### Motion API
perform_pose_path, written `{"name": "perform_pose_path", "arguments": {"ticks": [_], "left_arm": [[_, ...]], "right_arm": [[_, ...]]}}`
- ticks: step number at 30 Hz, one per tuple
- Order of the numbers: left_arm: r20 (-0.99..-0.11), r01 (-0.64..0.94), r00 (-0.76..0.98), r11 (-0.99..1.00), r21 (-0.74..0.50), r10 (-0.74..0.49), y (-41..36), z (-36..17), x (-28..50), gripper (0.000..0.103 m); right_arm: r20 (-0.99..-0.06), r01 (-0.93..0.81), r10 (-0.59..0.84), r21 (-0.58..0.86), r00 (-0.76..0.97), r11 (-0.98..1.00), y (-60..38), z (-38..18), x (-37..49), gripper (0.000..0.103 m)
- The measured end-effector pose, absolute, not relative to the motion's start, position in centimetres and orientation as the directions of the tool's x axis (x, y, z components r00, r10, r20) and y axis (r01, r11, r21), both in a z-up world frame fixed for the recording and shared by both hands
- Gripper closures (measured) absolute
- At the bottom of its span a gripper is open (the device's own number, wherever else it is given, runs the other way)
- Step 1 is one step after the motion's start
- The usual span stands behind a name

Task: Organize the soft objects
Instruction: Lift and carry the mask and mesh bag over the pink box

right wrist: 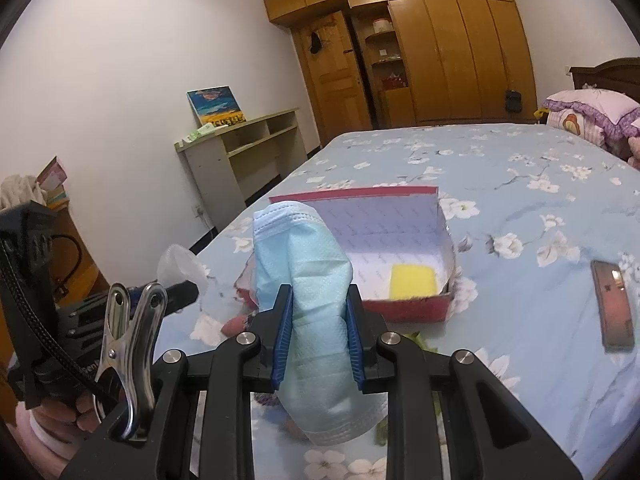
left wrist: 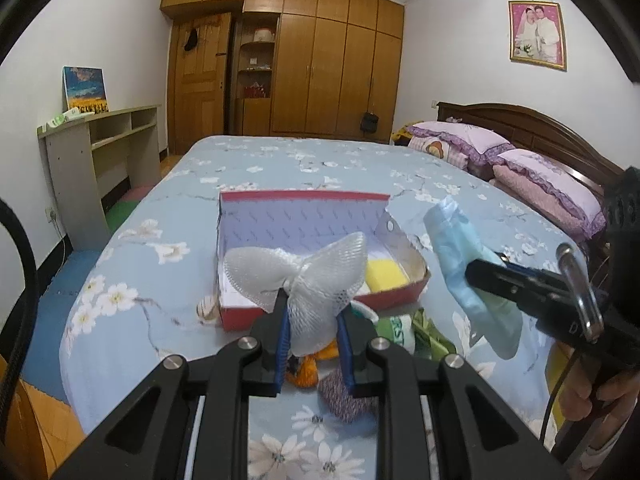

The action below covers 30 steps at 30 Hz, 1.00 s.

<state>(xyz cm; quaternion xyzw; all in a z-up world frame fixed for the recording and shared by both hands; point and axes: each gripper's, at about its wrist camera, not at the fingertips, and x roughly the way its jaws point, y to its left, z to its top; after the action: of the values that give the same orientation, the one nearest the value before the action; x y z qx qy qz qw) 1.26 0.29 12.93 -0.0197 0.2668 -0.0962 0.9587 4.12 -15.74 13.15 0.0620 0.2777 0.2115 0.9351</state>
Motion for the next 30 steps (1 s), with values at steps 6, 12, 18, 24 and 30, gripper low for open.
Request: {"name": "perform_pose_path", "arguments": {"ticks": [6,12,18,24,30], "left_arm": [[-0.5,0.184,0.844,0.98,-0.071,-0.195,-0.2,13.6,3.1,0.081],[-0.518,0.182,0.833,0.98,-0.076,-0.195,-0.3,13.1,5.9,0.081],[-0.546,0.174,0.816,0.981,-0.085,-0.192,0.0,11.9,8.5,0.081],[-0.576,0.161,0.797,0.983,-0.089,-0.183,0.4,10.4,11.1,0.081],[-0.609,0.142,0.777,0.987,-0.073,-0.157,0.6,8.4,13.8,0.081]], "right_arm": [[-0.509,-0.35,0.404,0.204,0.76,0.914,-15.7,13.5,5.9,0.078],[-0.525,-0.339,0.377,0.172,0.763,0.925,-15.5,13.7,8.1,0.078],[-0.538,-0.321,0.35,0.152,0.767,0.935,-15.5,13.5,10.5,0.078],[-0.557,-0.302,0.33,0.145,0.762,0.942,-15.7,12.6,13.0,0.077],[-0.577,-0.289,0.315,0.139,0.753,0.947,-15.8,11.4,15.6,0.077]]}}
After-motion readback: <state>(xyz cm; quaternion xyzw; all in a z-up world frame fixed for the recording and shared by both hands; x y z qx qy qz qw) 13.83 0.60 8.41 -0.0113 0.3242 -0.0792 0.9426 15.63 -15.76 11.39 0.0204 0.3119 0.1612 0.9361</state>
